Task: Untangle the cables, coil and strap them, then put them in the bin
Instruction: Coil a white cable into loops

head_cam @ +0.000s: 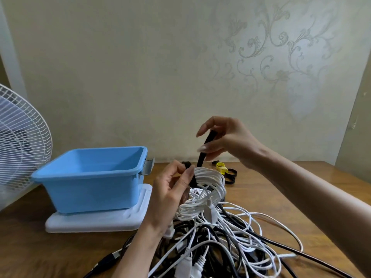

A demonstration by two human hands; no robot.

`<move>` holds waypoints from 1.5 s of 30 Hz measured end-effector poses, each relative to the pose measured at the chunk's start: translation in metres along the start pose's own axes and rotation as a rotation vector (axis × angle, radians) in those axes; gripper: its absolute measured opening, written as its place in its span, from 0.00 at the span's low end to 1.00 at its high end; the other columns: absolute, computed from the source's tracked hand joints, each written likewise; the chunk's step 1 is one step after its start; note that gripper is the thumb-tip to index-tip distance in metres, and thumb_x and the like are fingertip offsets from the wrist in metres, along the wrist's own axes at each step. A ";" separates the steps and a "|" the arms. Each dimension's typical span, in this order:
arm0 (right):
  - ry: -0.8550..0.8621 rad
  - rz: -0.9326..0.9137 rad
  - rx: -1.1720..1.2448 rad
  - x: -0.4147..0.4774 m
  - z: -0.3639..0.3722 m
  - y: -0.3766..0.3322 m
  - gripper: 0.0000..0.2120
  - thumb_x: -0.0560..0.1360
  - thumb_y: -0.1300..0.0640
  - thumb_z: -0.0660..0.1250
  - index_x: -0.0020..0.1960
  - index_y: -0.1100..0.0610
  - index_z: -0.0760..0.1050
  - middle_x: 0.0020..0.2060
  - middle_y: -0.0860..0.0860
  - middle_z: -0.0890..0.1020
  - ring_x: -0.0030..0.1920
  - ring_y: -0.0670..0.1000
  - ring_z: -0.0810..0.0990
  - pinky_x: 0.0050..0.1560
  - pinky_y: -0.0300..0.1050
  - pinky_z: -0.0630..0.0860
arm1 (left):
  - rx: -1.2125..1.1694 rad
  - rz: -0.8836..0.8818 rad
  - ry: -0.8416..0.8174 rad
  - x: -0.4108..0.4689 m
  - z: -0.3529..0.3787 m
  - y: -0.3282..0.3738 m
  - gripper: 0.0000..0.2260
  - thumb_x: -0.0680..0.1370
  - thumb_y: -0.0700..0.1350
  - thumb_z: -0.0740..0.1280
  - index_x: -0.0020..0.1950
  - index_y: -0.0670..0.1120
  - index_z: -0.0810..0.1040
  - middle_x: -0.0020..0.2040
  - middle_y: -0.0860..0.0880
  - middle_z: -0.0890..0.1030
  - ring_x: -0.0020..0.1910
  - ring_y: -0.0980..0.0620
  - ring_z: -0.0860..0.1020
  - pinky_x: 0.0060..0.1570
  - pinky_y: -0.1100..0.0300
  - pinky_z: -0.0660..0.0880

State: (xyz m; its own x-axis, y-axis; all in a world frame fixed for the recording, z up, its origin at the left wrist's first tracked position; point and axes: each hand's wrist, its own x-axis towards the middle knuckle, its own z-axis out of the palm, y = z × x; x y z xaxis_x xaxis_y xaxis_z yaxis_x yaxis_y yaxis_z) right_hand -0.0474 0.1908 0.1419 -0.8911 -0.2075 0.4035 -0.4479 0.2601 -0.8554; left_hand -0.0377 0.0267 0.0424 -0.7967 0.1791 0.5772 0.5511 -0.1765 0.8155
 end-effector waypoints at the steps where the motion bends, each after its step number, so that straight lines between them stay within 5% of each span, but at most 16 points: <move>1: -0.003 0.001 0.016 -0.001 0.000 -0.002 0.11 0.66 0.76 0.72 0.43 0.62 0.77 0.28 0.56 0.78 0.27 0.51 0.82 0.30 0.41 0.79 | 0.000 -0.005 -0.003 0.000 0.001 0.001 0.09 0.75 0.50 0.66 0.36 0.49 0.73 0.26 0.51 0.67 0.24 0.57 0.63 0.23 0.67 0.60; 6: 0.122 -0.135 0.086 -0.016 0.015 -0.009 0.08 0.65 0.73 0.74 0.36 0.62 0.79 0.29 0.59 0.81 0.30 0.55 0.83 0.32 0.44 0.81 | -0.056 -0.034 0.068 0.002 0.002 0.004 0.12 0.77 0.48 0.66 0.35 0.47 0.70 0.28 0.46 0.66 0.26 0.50 0.64 0.26 0.61 0.60; 9: 0.232 -0.468 -0.182 -0.042 0.035 0.004 0.14 0.64 0.69 0.75 0.33 0.52 0.78 0.32 0.53 0.84 0.33 0.50 0.83 0.35 0.44 0.81 | -0.089 -0.081 0.072 0.003 0.004 0.006 0.11 0.74 0.47 0.64 0.40 0.40 0.68 0.25 0.47 0.69 0.23 0.53 0.67 0.23 0.66 0.58; 12: 0.250 -0.817 -0.411 -0.065 0.055 0.033 0.11 0.66 0.72 0.73 0.37 0.57 0.80 0.34 0.50 0.83 0.35 0.48 0.82 0.35 0.43 0.78 | -0.200 -0.191 0.054 0.002 0.002 0.008 0.11 0.73 0.48 0.66 0.41 0.41 0.70 0.27 0.48 0.68 0.24 0.56 0.65 0.24 0.66 0.61; 21: 0.243 -1.061 -0.792 -0.069 0.045 0.073 0.02 0.73 0.62 0.73 0.42 0.60 0.84 0.39 0.50 0.84 0.46 0.49 0.83 0.46 0.46 0.77 | -0.366 -0.261 -0.085 0.002 0.000 0.009 0.05 0.70 0.43 0.73 0.42 0.44 0.81 0.38 0.44 0.79 0.35 0.53 0.77 0.32 0.65 0.75; 25: 0.327 -0.749 -0.276 -0.068 0.026 0.036 0.12 0.78 0.50 0.64 0.45 0.55 0.83 0.42 0.50 0.85 0.45 0.51 0.83 0.46 0.48 0.77 | -0.232 -0.117 -0.055 0.000 -0.001 0.012 0.04 0.70 0.40 0.74 0.43 0.45 0.82 0.38 0.47 0.81 0.39 0.47 0.75 0.40 0.56 0.69; 27: 0.346 -0.437 -0.067 -0.049 0.013 0.020 0.10 0.79 0.52 0.62 0.48 0.55 0.80 0.42 0.51 0.85 0.46 0.51 0.83 0.48 0.46 0.77 | -0.177 -0.018 -0.078 -0.004 0.004 0.018 0.05 0.68 0.38 0.71 0.43 0.41 0.79 0.34 0.52 0.82 0.34 0.55 0.78 0.36 0.65 0.72; 29: -0.001 -0.051 -0.046 -0.028 0.004 0.016 0.07 0.80 0.56 0.62 0.49 0.56 0.78 0.42 0.52 0.85 0.44 0.50 0.81 0.47 0.44 0.76 | -0.127 0.061 -0.115 -0.008 0.009 0.020 0.05 0.68 0.40 0.70 0.43 0.43 0.79 0.30 0.54 0.81 0.27 0.63 0.77 0.29 0.74 0.71; 32: -0.490 0.306 -0.089 -0.014 0.002 0.035 0.11 0.81 0.57 0.57 0.47 0.55 0.77 0.40 0.46 0.83 0.42 0.46 0.80 0.46 0.40 0.77 | 0.014 0.170 -0.176 -0.010 0.008 0.012 0.07 0.70 0.48 0.74 0.46 0.52 0.81 0.43 0.54 0.84 0.42 0.57 0.83 0.42 0.69 0.76; 38: -0.760 0.363 0.134 -0.015 -0.005 0.047 0.19 0.77 0.69 0.58 0.44 0.50 0.83 0.38 0.45 0.83 0.36 0.41 0.80 0.37 0.34 0.76 | 0.063 0.252 -0.165 -0.007 0.009 0.007 0.06 0.72 0.48 0.73 0.46 0.52 0.79 0.45 0.58 0.84 0.44 0.58 0.83 0.44 0.68 0.77; 41: -0.747 0.348 0.100 -0.018 -0.004 0.050 0.27 0.77 0.76 0.56 0.39 0.50 0.83 0.34 0.44 0.82 0.33 0.40 0.79 0.36 0.33 0.76 | 0.102 0.266 -0.145 -0.006 0.010 0.003 0.06 0.72 0.48 0.72 0.47 0.52 0.79 0.44 0.56 0.83 0.41 0.54 0.83 0.43 0.64 0.78; 45: -0.647 0.336 0.016 -0.020 -0.002 0.056 0.19 0.76 0.74 0.62 0.36 0.56 0.81 0.30 0.47 0.82 0.29 0.42 0.79 0.32 0.35 0.77 | 0.147 0.270 -0.130 -0.004 0.011 -0.002 0.07 0.71 0.48 0.72 0.48 0.51 0.79 0.44 0.54 0.82 0.43 0.52 0.83 0.45 0.62 0.78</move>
State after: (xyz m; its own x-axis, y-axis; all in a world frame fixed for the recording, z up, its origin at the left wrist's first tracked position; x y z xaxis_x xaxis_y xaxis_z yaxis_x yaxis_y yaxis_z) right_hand -0.0546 0.2114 0.0863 -0.7566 -0.6364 -0.1503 -0.1526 0.3952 -0.9058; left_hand -0.0329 0.0366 0.0386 -0.5840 0.2686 0.7660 0.7754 -0.0947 0.6244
